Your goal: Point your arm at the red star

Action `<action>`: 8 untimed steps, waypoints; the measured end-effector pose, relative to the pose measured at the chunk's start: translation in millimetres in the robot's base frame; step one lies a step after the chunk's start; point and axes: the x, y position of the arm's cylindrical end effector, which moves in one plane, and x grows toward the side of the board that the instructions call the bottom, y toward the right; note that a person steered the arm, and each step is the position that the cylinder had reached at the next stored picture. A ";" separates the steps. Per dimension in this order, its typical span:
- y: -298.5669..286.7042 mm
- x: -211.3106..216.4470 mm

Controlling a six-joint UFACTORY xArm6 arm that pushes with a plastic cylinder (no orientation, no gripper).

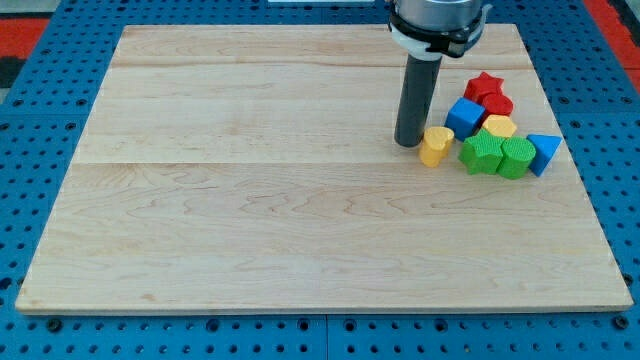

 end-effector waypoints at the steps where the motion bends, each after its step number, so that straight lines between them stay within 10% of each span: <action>1: 0.8 16.2; 5: 1.7 14.9; 8: -25.9 -92.3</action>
